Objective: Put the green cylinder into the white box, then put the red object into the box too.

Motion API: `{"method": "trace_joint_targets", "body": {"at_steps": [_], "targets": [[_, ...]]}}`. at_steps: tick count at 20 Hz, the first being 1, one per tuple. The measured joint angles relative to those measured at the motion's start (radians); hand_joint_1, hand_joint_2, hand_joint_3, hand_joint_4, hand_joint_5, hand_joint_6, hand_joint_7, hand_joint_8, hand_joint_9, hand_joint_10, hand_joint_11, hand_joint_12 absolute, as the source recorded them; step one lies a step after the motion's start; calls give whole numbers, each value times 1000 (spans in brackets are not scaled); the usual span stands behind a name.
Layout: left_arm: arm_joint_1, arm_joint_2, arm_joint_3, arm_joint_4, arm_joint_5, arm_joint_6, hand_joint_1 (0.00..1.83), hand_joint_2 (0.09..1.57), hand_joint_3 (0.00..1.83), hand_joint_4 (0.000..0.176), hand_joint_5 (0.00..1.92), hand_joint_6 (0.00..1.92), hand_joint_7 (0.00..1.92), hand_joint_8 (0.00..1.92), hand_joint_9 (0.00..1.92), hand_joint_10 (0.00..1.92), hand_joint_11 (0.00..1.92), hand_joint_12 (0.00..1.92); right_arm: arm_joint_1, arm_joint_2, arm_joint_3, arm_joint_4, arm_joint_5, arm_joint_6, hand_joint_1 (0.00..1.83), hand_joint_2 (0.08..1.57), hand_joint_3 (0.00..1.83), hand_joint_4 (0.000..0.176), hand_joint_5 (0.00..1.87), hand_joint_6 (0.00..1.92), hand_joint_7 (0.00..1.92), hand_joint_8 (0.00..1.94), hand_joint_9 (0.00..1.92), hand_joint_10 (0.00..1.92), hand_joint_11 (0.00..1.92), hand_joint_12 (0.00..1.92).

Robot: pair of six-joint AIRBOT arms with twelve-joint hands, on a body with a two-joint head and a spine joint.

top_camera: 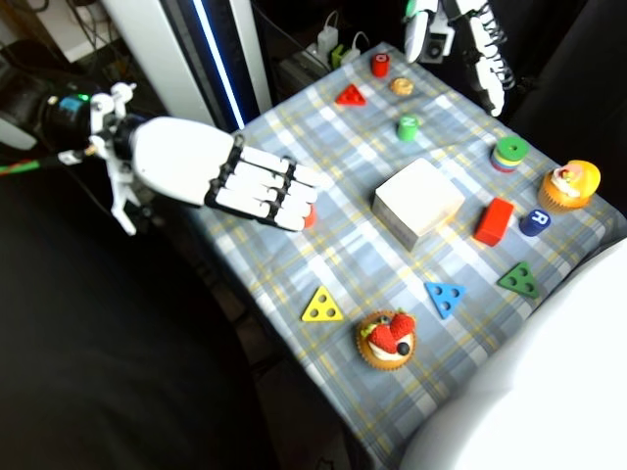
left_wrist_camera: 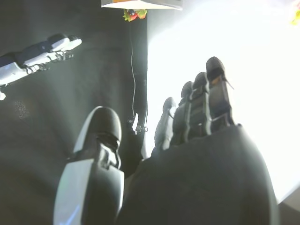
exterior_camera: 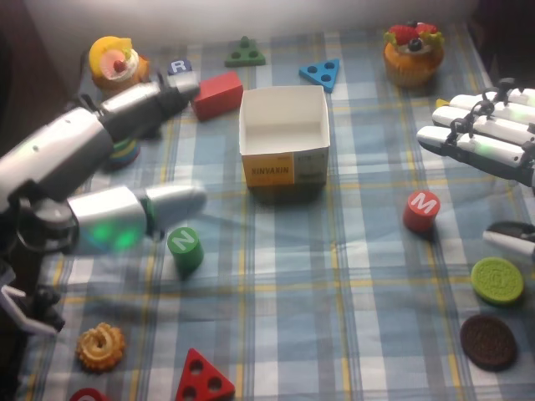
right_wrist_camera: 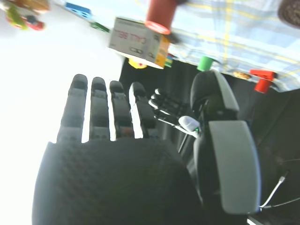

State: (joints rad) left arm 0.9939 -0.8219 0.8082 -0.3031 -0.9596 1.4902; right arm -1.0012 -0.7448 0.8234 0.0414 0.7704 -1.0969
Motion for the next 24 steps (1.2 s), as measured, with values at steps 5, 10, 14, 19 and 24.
{"method": "trace_joint_targets", "body": {"at_steps": [5, 10, 14, 19, 24], "targets": [[-7, 4, -12, -20, 31, 101, 764, 1098, 0, 13, 88, 0, 97, 2, 101, 10, 0, 961, 2, -4, 2, 10, 3, 0, 541, 1324, 0, 0, 0, 0, 0, 0, 0, 0, 6, 4], [-3, 16, -23, -74, 109, 241, 987, 946, 0, 27, 171, 8, 182, 8, 152, 20, 0, 934, 2, -4, 7, 29, 22, 0, 619, 1301, 0, 0, 0, 0, 0, 0, 0, 0, 1, 0], [-3, 5, -26, -114, 153, 319, 1041, 968, 0, 21, 261, 7, 290, 10, 204, 28, 0, 787, 2, -6, 11, 42, 29, 0, 595, 1312, 0, 0, 0, 0, 0, 0, 0, 0, 21, 16], [2, -31, -8, -145, 205, 345, 1094, 971, 2, 0, 432, 15, 569, 29, 306, 81, 0, 869, -2, -6, 12, 44, 36, 0, 581, 1323, 3, 14, 0, 0, 0, 0, 0, 0, 0, 14], [7, -68, 19, -190, 216, 388, 1092, 1051, 1, 0, 718, 42, 906, 102, 435, 685, 0, 1347, -13, -13, 19, 63, 37, 0, 563, 1337, 7, 2, 0, 0, 0, 0, 0, 0, 0, 0]]}}
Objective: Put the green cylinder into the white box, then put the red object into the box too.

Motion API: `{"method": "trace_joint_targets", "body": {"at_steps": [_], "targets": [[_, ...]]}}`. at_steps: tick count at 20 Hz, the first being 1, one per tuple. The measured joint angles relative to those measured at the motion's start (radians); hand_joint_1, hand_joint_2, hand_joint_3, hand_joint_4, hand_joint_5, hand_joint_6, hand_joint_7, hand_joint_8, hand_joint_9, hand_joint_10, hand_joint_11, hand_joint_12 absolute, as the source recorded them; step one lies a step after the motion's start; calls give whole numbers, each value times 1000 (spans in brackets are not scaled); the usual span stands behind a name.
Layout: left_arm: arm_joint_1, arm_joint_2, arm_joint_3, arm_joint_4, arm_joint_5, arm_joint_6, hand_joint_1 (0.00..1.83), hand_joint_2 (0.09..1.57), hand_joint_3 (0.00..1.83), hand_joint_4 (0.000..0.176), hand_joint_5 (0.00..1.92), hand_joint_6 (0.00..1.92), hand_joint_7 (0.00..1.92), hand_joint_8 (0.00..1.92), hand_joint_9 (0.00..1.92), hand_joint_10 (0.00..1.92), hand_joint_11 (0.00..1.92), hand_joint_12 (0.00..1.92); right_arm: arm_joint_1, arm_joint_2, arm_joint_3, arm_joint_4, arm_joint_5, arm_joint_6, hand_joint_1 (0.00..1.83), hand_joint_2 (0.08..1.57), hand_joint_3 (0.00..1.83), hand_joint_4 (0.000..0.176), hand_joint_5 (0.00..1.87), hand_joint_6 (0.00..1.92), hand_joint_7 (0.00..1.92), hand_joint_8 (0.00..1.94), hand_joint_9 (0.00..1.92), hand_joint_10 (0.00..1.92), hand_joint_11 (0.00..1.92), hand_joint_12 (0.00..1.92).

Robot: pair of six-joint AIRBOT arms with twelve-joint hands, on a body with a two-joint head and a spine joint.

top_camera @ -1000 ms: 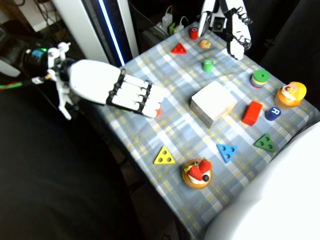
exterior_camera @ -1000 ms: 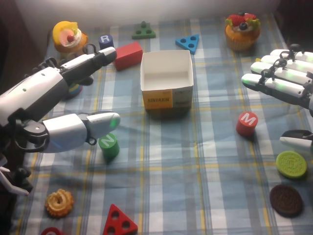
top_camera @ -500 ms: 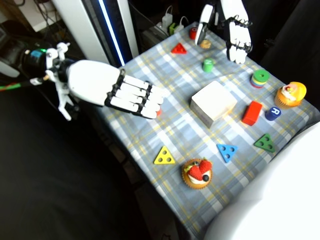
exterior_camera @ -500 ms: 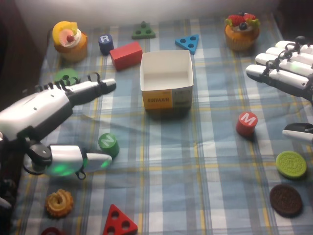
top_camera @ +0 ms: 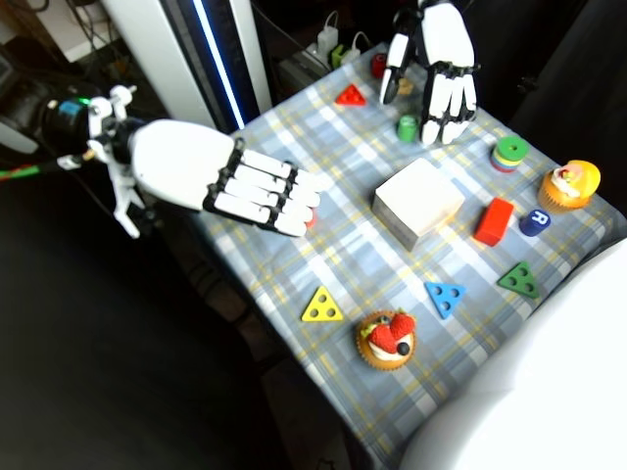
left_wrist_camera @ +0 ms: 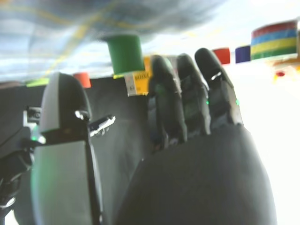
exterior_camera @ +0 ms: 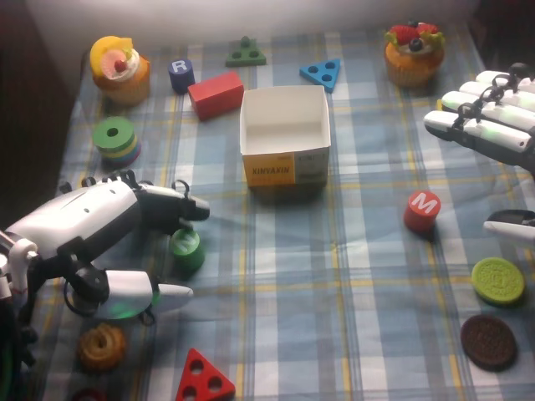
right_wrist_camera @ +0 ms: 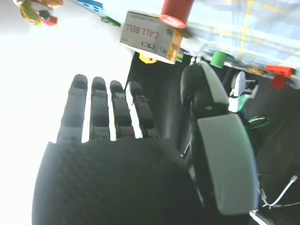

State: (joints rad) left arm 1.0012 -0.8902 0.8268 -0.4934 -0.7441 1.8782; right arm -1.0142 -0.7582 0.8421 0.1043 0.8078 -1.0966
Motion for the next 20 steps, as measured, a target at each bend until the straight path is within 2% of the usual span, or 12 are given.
{"method": "trace_joint_targets", "body": {"at_steps": [1, 2, 3, 4, 5, 6, 10, 13, 14, 16, 18, 20], "targets": [[0, -5, 5, -11, -7, -1, 1179, 1146, 28, 0, 718, 1015, 949, 922, 490, 927, 0, 1591, 0, 0, 0, 0, -2, 0, 592, 1333, 3, 0, 0, 0, 0, 0, 0, 0, 5, 2], [0, -6, 9, -13, -12, -1, 1187, 1198, 8, 0, 708, 1208, 903, 1226, 521, 1086, 0, 1654, 0, 0, 2, 0, -2, 0, 616, 1329, 1, 0, 0, 0, 0, 0, 0, 0, 12, 7], [0, -6, 10, -15, -18, 2, 1225, 1178, 0, 0, 797, 1077, 940, 1280, 634, 1191, 0, 1735, 0, 0, 4, 2, 0, 0, 620, 1329, 0, 0, 0, 0, 0, 0, 0, 0, 12, 7], [0, -6, 10, -19, -18, 2, 1144, 1174, 1, 0, 850, 1151, 963, 1403, 674, 1417, 0, 1875, 0, 0, 5, 7, 0, 0, 602, 1338, 4, 0, 0, 0, 0, 0, 0, 0, 2, 1], [0, -6, 7, -16, -18, 3, 1083, 1201, 4, 0, 811, 1249, 908, 1462, 597, 1516, 0, 1908, 0, 0, 5, 9, 0, 0, 585, 1342, 5, 0, 0, 0, 0, 0, 0, 0, 0, 0], [-2, -5, 4, -14, -23, 3, 1186, 1215, 2, 0, 759, 1153, 861, 1487, 545, 1552, 0, 1891, -1, 0, 5, 8, 1, 0, 582, 1341, 4, 0, 0, 0, 0, 0, 0, 0, 0, 0], [-8, 30, -41, 34, -101, 2, 1242, 1163, 0, 0, 828, 1034, 967, 1278, 591, 1484, 0, 1844, -1, 0, 5, 8, 1, 0, 620, 1335, 0, 0, 0, 0, 0, 0, 0, 0, 0, 0], [-43, 47, -50, 41, -150, 4, 1104, 1195, 2, 0, 821, 1217, 887, 1476, 552, 1614, 25, 1920, -1, 0, 5, 8, 2, 0, 579, 1343, 2, 0, 0, 0, 0, 0, 0, 0, 0, 0], [-63, 46, -49, 49, -158, 3, 1197, 1207, 0, 0, 774, 1118, 871, 1462, 523, 1549, 4, 1921, -1, 0, 5, 7, 3, 0, 579, 1347, 4, 0, 0, 0, 0, 0, 0, 0, 0, 0], [-131, 10, -7, 64, -159, 3, 1230, 1190, 0, 0, 771, 1100, 923, 1353, 547, 1473, 43, 1921, -1, 0, 5, 8, 3, 0, 500, 1363, 10, 0, 0, 0, 0, 0, 0, 0, 0, 0], [-187, -21, 33, 63, -137, 2, 1222, 1205, 2, 0, 744, 1123, 891, 1413, 533, 1421, 1, 1867, -1, 0, 6, 8, 5, 1, 550, 1355, 3, 0, 0, 0, 0, 0, 0, 0, 0, 0], [-233, -51, 74, 63, -99, 3, 1226, 1193, 0, 0, 755, 1134, 923, 1348, 566, 1453, 0, 1919, -1, 0, 6, 8, 8, 2, 501, 1366, 6, 0, 0, 0, 0, 0, 0, 0, 0, 0]]}}
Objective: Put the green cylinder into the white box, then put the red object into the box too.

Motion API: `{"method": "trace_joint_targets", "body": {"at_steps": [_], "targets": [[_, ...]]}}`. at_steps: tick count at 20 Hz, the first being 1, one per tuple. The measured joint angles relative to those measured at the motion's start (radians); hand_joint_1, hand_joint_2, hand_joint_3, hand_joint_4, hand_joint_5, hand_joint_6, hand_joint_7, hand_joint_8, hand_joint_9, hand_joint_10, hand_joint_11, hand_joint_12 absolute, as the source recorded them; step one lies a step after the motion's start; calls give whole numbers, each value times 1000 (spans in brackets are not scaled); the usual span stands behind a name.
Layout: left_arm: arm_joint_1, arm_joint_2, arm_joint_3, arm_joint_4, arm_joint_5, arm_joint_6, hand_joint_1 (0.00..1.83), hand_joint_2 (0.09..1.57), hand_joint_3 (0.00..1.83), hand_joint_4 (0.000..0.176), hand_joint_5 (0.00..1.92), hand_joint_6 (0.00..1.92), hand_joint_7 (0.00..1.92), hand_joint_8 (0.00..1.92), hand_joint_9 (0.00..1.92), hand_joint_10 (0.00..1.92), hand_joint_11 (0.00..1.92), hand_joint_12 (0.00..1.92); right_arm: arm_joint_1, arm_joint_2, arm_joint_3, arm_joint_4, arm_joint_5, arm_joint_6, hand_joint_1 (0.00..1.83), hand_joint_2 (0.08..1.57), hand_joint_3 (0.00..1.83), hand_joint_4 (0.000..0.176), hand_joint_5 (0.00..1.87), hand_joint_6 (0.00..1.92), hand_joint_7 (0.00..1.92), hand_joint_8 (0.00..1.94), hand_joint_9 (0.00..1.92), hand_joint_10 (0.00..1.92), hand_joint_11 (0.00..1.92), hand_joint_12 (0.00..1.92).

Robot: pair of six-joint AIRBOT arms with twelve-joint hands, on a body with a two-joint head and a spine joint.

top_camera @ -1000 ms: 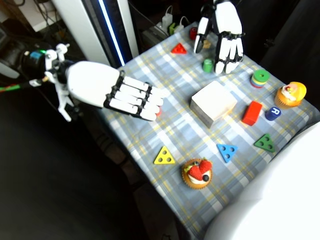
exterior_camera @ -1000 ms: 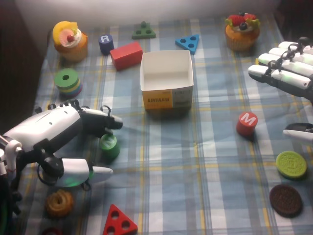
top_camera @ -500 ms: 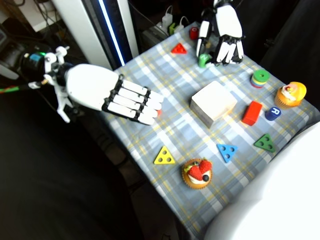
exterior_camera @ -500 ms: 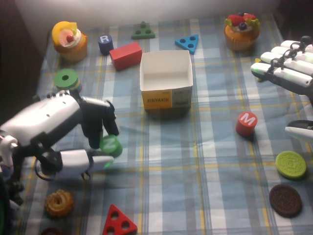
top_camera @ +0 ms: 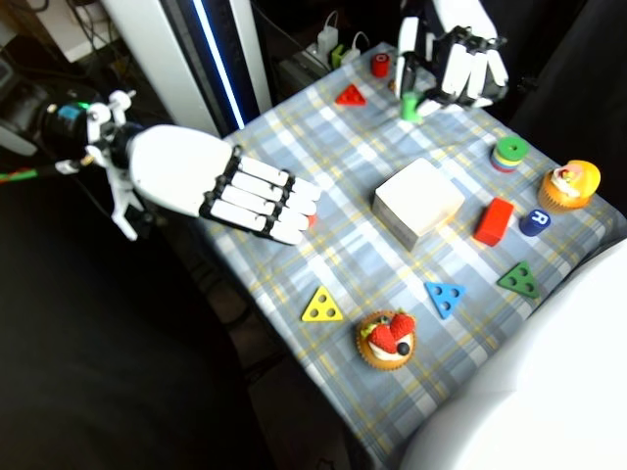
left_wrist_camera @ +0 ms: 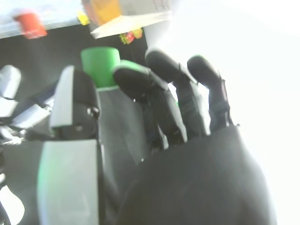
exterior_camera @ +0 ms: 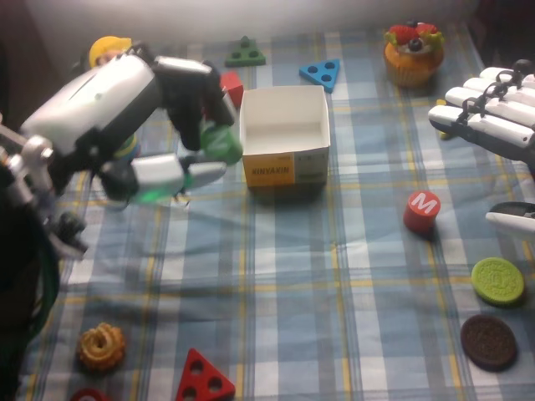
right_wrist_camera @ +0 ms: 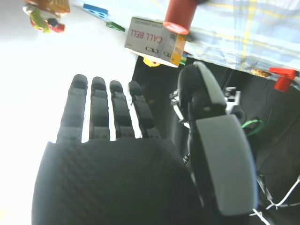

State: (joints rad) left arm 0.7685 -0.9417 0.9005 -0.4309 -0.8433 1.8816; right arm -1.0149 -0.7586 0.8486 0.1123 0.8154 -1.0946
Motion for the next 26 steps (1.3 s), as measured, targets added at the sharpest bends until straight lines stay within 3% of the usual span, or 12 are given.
{"method": "trace_joint_targets", "body": {"at_steps": [4, 7, 8, 9, 10, 12, 13, 16, 20, 22, 24, 26], "targets": [[-107, -92, 109, -4, 114, 0, 1242, 1165, 0, 0, 838, 1013, 946, 1324, 655, 1747, 244, 1921, 0, -12, 6, 0, 3, 1, 469, 1365, 1, 0, 0, 0, 0, 0, 0, 0, 0, 0], [-151, -142, 181, -28, 192, 0, 1231, 1183, 3, 0, 823, 1012, 894, 1417, 672, 1756, 340, 1921, 0, -27, 16, 0, 2, 14, 499, 1363, 0, 0, 0, 0, 0, 0, 0, 0, 0, 0], [-164, -157, 204, -35, 219, 2, 1230, 1187, 2, 0, 798, 1053, 899, 1392, 648, 1644, 277, 1921, 0, -29, 16, 0, 2, 17, 486, 1370, 2, 0, 0, 0, 0, 0, 0, 0, 5, 3], [-180, -170, 222, -42, 241, 2, 1295, 1177, 0, 0, 548, 788, 840, 1261, 546, 1384, 68, 1919, 0, -29, 17, -2, 3, 17, 500, 1371, 2, 0, 0, 0, 0, 0, 0, 0, 0, 0], [-183, -172, 225, -40, 246, 2, 1295, 1177, 0, 0, 548, 788, 840, 1261, 546, 1384, 68, 1919, 0, -31, 17, -1, 3, 17, 500, 1371, 2, 0, 0, 0, 0, 0, 0, 0, 0, 0], [-190, -181, 225, -32, 255, -1, 973, 1074, 0, 0, 391, 284, 464, 758, 185, 1200, 2, 1774, 0, -35, 21, -1, 3, 17, 501, 1371, 1, 0, 0, 0, 0, 0, 0, 0, 0, 0], [-190, -183, 225, -35, 261, 0, 940, 1064, 0, 19, 380, 181, 426, 644, 120, 1138, 0, 1704, 0, -35, 21, -1, 3, 17, 501, 1370, 1, 0, 0, 0, 0, 0, 0, 0, 0, 0], [-190, -161, 198, -35, 243, 0, 933, 1058, 1, 24, 380, 96, 378, 485, 80, 852, 0, 1250, 0, -48, 26, 0, 3, 23, 532, 1350, 0, 0, 0, 0, 0, 0, 0, 0, 38, 22], [-177, -101, 128, -1, 153, 0, 958, 1095, 0, 0, 414, 30, 460, 254, 141, 715, 0, 1291, 0, -64, 40, -6, 2, 46, 487, 1359, 0, 0, 0, 0, 63, 7, 91, 39, 0, 587], [-163, -75, 94, 22, 127, -12, 951, 1156, 5, 0, 427, 18, 498, 252, 154, 805, 0, 1389, 0, -74, 49, -7, -3, 60, 518, 1345, 0, 0, 32, 9, 110, 9, 116, 83, 0, 1244], [-137, -59, 80, 63, 97, -91, 949, 1180, 2, 0, 486, 22, 431, 627, 188, 1012, 0, 1637, 0, -88, 61, -8, -19, 66, 493, 1354, 1, 0, 0, 0, 87, 2, 64, 88, 0, 1190], [-109, -36, 69, 84, 55, -169, 1053, 1173, 0, 0, 513, 20, 484, 532, 215, 791, 0, 1460, 0, -99, 70, -9, -37, 71, 538, 1349, 0, 0, 30, 8, 98, 2, 43, 142, 0, 1065]]}}
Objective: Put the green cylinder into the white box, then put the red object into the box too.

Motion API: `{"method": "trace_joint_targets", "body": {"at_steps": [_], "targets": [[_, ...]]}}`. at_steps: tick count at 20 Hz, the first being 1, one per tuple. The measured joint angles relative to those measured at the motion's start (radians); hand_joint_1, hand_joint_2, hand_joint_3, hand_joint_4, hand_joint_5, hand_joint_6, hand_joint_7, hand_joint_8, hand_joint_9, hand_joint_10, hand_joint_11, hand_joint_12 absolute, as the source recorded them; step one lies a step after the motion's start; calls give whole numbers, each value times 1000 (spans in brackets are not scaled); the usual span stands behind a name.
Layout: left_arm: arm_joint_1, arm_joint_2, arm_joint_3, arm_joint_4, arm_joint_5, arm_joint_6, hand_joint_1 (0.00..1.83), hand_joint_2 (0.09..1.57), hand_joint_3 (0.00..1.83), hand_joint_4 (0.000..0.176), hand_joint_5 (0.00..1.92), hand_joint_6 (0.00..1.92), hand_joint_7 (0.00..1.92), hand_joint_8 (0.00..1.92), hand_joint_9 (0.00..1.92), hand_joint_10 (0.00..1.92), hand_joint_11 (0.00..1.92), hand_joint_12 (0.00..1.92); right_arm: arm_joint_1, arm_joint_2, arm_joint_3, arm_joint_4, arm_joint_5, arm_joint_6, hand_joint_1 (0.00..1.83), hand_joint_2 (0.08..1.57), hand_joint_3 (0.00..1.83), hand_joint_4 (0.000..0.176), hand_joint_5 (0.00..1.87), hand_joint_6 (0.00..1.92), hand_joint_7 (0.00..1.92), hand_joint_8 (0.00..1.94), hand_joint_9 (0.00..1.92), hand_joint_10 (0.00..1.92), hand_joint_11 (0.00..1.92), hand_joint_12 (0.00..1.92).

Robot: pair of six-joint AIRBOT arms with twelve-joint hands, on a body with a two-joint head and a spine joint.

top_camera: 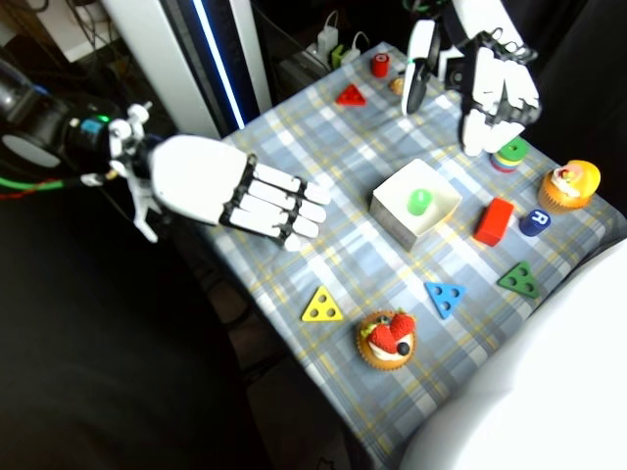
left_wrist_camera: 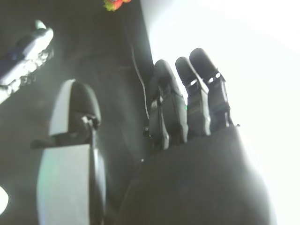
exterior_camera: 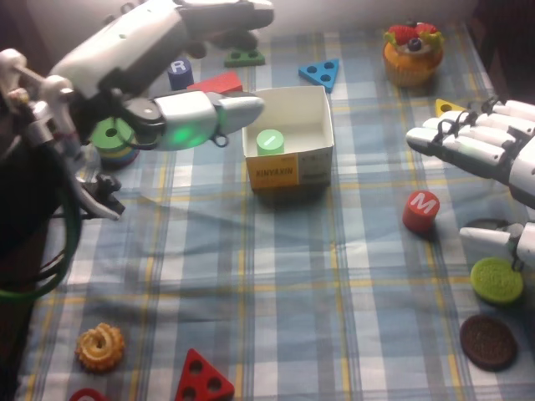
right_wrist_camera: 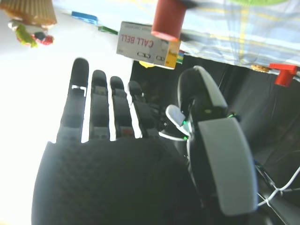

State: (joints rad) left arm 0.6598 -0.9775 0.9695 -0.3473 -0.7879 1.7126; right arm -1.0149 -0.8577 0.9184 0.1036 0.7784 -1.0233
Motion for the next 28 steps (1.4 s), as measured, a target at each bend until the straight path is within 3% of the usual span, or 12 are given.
{"method": "trace_joint_targets", "body": {"at_steps": [3, 8, 11, 12, 14, 15, 16, 17, 19, 21, 26, 28], "targets": [[32, 39, -37, 1, -96, -12, 1200, 1198, 1, 0, 536, 14, 471, 671, 178, 1124, 0, 1581, 3, -27, 34, -15, -21, 34, 576, 1343, 0, 1, 50, 7, 125, 1, 16, 285, 0, 981], [81, 65, -73, 11, -165, -14, 1206, 1205, 0, 0, 553, 10, 353, 930, 108, 1225, 0, 1526, 42, -69, 61, -51, -68, 40, 726, 1323, 0, 0, 118, 11, 185, 9, 63, 368, 0, 1023], [94, 77, -80, -10, -197, -13, 1211, 1194, 0, 0, 581, 19, 342, 952, 112, 1211, 0, 1519, 60, -86, 82, -56, -96, 39, 644, 1356, 1, 0, 147, 9, 228, 8, 48, 456, 0, 999], [99, 84, -86, -9, -208, -13, 1197, 1191, 0, 0, 588, 20, 348, 951, 134, 1225, 0, 1597, 68, -93, 89, -59, -105, 39, 631, 1360, 1, 0, 188, 20, 295, 27, 78, 517, 0, 1126], [104, 85, -92, -6, -229, -14, 1196, 1188, 0, 0, 582, 14, 374, 875, 135, 1125, 0, 1440, 72, -103, 94, -61, -113, 39, 711, 1349, 0, 0, 353, 66, 558, 94, 105, 888, 0, 1389], [104, 85, -93, -8, -234, -13, 1189, 1189, 0, 0, 585, 13, 387, 845, 145, 1125, 0, 1463, 72, -105, 94, -66, -119, 39, 788, 1338, 0, 0, 482, 138, 724, 172, 172, 1096, 0, 1634], [104, 85, -94, -6, -240, -13, 1205, 1192, 1, 0, 586, 11, 376, 884, 151, 1228, 0, 1584, 72, -106, 94, -71, -124, 40, 1067, 1345, 0, 0, 479, 1282, 769, 1178, 255, 1378, 0, 1852], [105, 86, -94, -5, -246, -14, 1208, 1189, 0, 0, 590, 12, 370, 926, 143, 1270, 0, 1616, 72, -108, 94, -70, -124, 40, 1131, 1323, 0, 0, 493, 1474, 768, 1451, 316, 1489, 0, 1907], [114, 93, -98, -8, -257, -17, 1214, 1174, 0, 0, 603, 14, 413, 834, 167, 1207, 0, 1607, 85, -108, 94, -70, -124, 40, 1162, 1296, 0, 0, 590, 1386, 754, 1590, 321, 1711, 15, 1920], [128, 100, -101, -18, -263, -18, 1211, 1178, 0, 0, 601, 11, 433, 812, 192, 1204, 0, 1592, 89, -107, 94, -76, -119, 54, 1143, 1300, 0, 0, 575, 1437, 746, 1564, 321, 1704, 20, 1921], [159, 120, -119, -37, -288, -21, 1235, 1165, 0, 0, 610, 12, 423, 824, 219, 1189, 0, 1646, 158, -62, 80, -113, -52, 79, 1117, 1344, 0, 0, 614, 1379, 578, 1817, 267, 1901, 199, 1921], [192, 120, -124, -63, -301, -19, 1193, 1176, 0, 0, 612, 10, 437, 786, 175, 1065, 0, 1472, 195, -59, 81, -120, -34, 84, 1150, 1324, 0, 0, 633, 1317, 629, 1791, 333, 1920, 278, 1921]]}}
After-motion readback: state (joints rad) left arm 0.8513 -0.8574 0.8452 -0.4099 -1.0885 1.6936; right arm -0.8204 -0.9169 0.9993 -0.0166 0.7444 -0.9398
